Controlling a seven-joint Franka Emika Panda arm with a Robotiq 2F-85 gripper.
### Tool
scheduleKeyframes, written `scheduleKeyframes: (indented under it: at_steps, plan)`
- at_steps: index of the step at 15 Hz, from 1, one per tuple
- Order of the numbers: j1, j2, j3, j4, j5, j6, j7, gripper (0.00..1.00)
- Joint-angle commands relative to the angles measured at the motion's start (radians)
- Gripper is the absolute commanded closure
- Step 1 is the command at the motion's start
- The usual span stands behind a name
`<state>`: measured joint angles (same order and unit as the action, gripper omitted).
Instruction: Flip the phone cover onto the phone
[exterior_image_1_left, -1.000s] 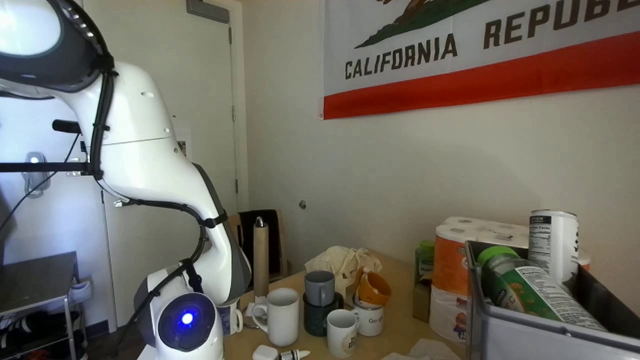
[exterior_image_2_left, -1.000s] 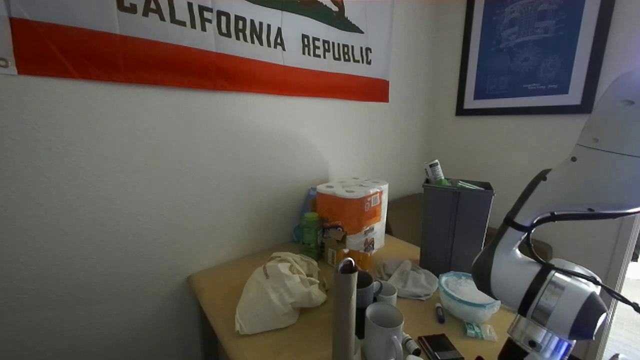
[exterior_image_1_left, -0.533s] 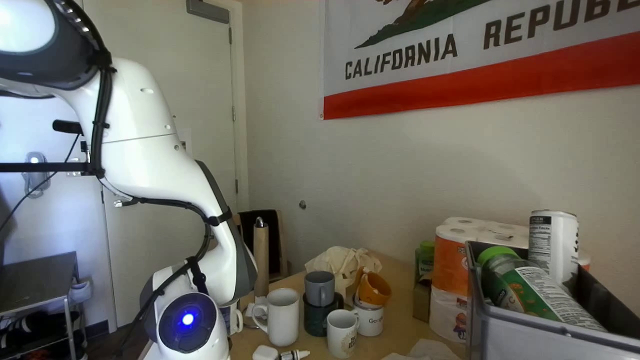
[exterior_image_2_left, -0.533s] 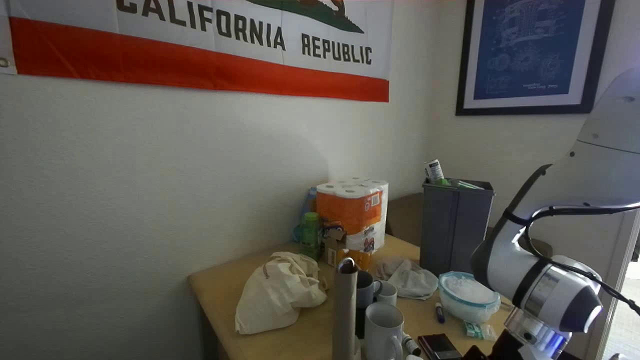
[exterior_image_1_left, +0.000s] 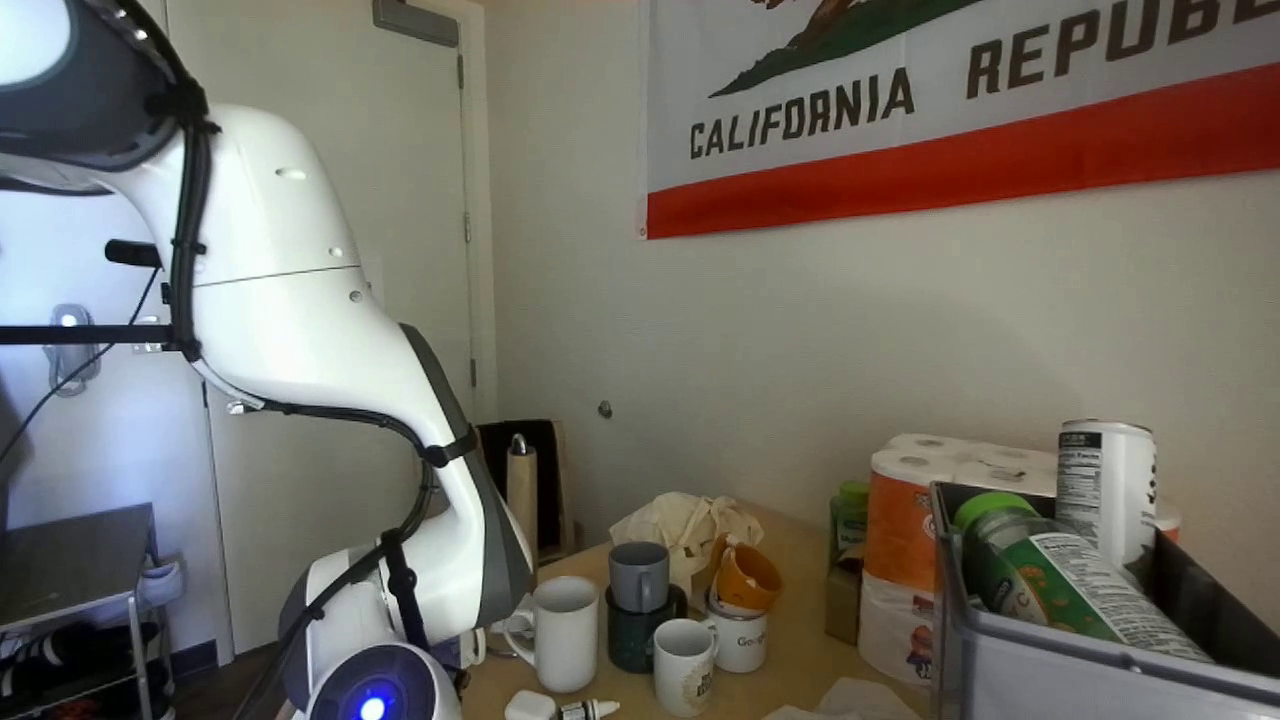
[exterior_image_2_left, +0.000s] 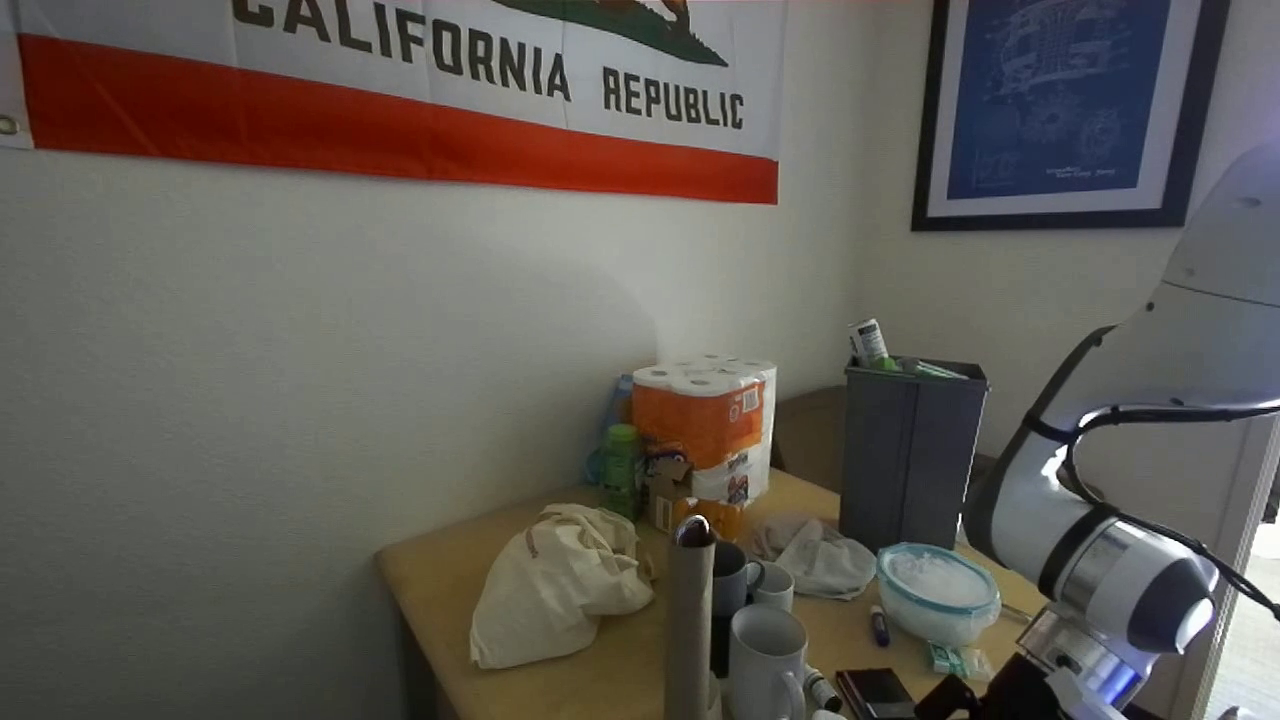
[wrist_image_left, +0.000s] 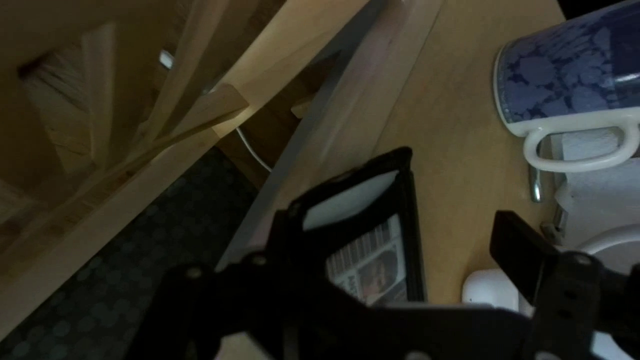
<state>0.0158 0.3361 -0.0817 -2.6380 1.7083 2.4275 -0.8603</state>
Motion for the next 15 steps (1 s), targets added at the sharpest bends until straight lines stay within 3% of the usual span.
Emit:
scheduleKeyframes:
  at_steps: [1,15]
  plan:
    - [-0.03,-0.031,-0.017,-0.013,0.004,-0.085,-0.034,0.0]
    - [-0.083,-0.042,-0.067,-0.007,0.016,-0.224,-0.073,0.0]
